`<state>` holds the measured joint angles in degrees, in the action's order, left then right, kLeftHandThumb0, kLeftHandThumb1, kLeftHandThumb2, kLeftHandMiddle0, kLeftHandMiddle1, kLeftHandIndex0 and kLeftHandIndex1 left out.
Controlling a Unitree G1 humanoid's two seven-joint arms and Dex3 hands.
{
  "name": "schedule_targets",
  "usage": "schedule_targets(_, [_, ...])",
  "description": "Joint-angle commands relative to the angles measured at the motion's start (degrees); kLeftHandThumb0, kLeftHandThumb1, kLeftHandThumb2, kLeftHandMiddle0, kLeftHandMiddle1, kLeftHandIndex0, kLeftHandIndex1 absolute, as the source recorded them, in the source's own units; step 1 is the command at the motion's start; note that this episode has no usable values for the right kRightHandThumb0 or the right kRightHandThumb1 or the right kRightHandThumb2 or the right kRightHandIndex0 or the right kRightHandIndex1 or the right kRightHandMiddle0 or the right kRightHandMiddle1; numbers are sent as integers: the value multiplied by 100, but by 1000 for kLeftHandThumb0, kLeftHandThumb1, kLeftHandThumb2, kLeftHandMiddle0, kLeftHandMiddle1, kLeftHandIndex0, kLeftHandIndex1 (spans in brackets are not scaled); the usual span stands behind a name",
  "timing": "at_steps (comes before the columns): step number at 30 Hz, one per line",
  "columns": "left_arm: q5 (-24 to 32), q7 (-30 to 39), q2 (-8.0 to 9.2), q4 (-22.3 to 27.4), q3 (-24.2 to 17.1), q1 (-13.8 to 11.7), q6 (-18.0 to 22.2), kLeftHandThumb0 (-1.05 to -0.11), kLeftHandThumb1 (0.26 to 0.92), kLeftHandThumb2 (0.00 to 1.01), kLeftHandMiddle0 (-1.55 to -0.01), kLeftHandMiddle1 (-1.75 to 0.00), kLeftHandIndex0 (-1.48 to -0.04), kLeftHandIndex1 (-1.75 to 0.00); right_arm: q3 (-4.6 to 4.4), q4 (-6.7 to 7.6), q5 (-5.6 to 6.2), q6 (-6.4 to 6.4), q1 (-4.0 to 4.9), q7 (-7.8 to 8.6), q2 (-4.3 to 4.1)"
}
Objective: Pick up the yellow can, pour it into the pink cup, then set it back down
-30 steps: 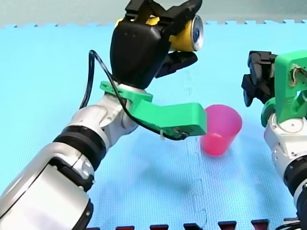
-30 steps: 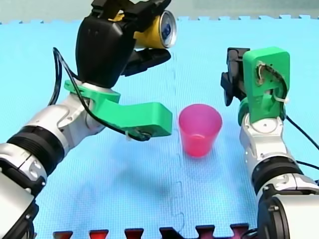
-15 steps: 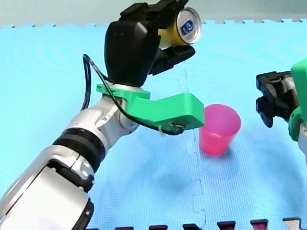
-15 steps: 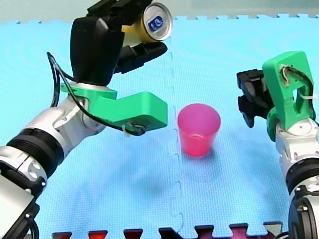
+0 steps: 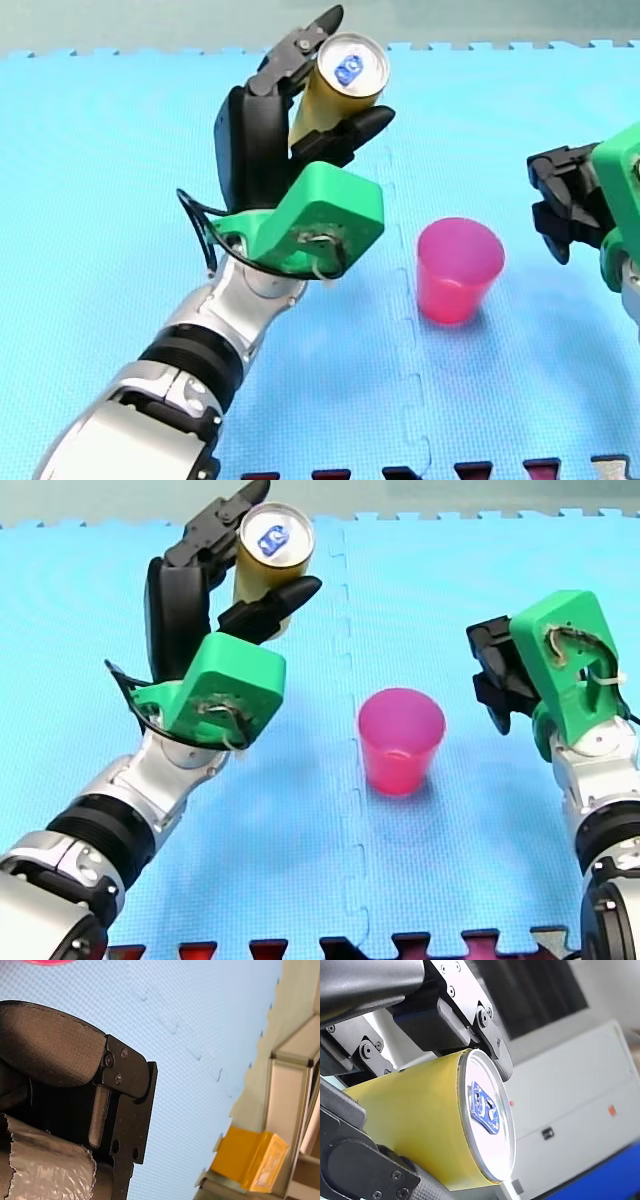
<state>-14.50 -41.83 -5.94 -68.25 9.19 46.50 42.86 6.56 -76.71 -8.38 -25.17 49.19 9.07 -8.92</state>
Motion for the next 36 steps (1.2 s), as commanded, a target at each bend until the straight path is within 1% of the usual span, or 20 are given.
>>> schedule_targets(1, [81, 106, -3, 43, -163, -84, 108, -428, 820, 1, -1301, -67, -1176, -23, -16, -17, -21, -100, -33, 37, -77])
schedule_targets(3, [71, 164, 8, 34, -231, -133, 147, -427, 819, 1, -1305, -60, -1179, -20, -22, -19, -20, -152, -46, 53, -82])
schedule_targets(5, [49, 159, 6, 20, -291, -182, 205, -424, 819, 0, -1309, -53, -1182, -16, -22, -22, -14, -175, -53, 65, -85])
schedule_targets(10, [122, 242, -31, -27, -491, -291, 422, -415, 819, 0, -1315, -39, -1192, -12, -14, -26, 4, -184, -52, 111, -97])
schedule_targets(15, [102, 290, -13, -56, -581, -358, 517, -406, 819, 0, -1325, -31, -1196, -8, -12, -26, 10, -174, -37, 137, -103])
schedule_targets(22, [-43, 306, 124, -30, -597, -522, 537, -396, 822, 1, -1331, -21, -1193, -3, -58, -24, -35, -198, -41, 115, -128])
schedule_targets(26, [-93, 329, 243, 99, -629, -769, 601, -389, 824, 1, -1331, -16, -1192, -1, -104, -24, -109, -233, -33, 21, -155])
schedule_targets(29, [-98, 345, 320, 162, -665, -855, 561, -388, 826, 1, -1331, -13, -1191, 0, -110, -26, -127, -243, -25, -1, -171])
schedule_targets(33, [-16, 439, 373, 193, -752, -923, 542, -387, 827, 1, -1334, -11, -1192, 0, -129, -26, -150, -281, -23, -20, -186])
schedule_targets(36, [37, 491, 386, 233, -816, -979, 497, -384, 828, 1, -1336, -11, -1193, -1, -126, -25, -155, -318, -29, -22, -193])
